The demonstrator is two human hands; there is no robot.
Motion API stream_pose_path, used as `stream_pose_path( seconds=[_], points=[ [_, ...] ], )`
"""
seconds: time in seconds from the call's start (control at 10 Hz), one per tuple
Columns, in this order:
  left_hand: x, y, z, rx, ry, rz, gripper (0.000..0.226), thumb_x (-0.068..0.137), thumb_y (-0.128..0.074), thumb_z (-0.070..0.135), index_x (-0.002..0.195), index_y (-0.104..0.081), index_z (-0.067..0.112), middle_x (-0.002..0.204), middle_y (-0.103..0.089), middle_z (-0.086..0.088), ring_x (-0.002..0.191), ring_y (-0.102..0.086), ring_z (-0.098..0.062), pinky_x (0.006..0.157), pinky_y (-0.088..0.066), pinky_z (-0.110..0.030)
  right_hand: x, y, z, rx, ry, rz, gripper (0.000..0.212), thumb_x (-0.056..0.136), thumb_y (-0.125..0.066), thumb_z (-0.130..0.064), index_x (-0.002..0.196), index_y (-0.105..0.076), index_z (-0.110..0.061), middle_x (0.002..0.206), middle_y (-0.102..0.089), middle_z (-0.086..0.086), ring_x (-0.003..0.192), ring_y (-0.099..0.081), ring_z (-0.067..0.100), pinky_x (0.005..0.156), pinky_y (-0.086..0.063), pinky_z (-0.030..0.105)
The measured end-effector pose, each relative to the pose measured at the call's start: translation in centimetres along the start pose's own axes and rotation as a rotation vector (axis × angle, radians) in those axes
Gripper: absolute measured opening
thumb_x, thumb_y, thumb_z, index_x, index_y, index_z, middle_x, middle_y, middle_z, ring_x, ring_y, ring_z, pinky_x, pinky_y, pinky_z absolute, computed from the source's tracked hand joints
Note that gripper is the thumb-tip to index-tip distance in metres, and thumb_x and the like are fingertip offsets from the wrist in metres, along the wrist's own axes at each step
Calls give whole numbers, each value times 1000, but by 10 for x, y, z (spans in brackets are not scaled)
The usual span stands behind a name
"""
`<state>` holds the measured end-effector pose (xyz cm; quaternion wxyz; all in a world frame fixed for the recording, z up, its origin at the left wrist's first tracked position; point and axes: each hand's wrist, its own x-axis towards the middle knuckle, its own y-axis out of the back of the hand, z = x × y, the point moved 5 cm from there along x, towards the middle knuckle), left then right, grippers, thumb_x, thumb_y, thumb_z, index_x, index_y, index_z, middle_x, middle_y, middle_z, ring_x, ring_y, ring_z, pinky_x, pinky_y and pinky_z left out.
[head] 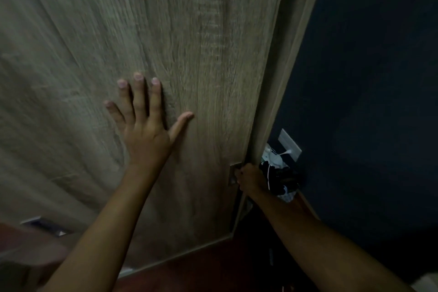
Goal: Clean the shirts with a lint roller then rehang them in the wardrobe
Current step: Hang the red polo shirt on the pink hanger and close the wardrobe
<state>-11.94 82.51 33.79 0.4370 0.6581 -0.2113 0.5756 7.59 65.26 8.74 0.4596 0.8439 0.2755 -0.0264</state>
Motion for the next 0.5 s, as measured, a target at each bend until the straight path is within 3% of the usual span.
stream_pose_path(
  seconds=[0.1,0.2,0.3,0.4,0.5],
  points=[
    [1,-1,9,13,-19,-16,96,85,-66,66,153,-30,9,151,-41,-26,143,-26,-45,117,-5,-59,-2,9,1,4,22,-12,32,98,-56,-33,82,-67,-8,72,-67,3,65,-66,23,58,-49,26],
    [3,-1,12,29,-18,-43,94,85,-65,66,151,-31,9,150,-42,-28,139,-29,-49,118,-3,-58,-2,14,2,-10,77,-6,37,99,-53,-34,75,-66,-10,67,-61,2,66,-64,22,59,-44,26],
    [3,-1,17,25,3,-81,93,87,-64,65,152,-30,9,151,-40,-28,140,-27,-49,114,-12,-66,-6,20,0,-44,111,-5,38,99,-52,-33,72,-67,-12,69,-63,4,70,-67,25,62,-50,30],
    [7,3,23,-12,3,-114,91,89,-64,62,152,-31,6,153,-37,-30,141,-24,-50,113,-12,-68,-5,24,0,-86,176,5,34,98,-51,-31,80,-70,-9,74,-62,4,73,-67,25,61,-46,28],
    [4,4,35,-112,6,-178,90,90,-65,58,154,-29,6,157,-29,-31,144,-19,-52,115,-5,-67,-8,41,6,-61,217,-49,43,100,-48,-33,63,-63,-15,65,-61,1,69,-65,22,62,-47,29]
  ],
)
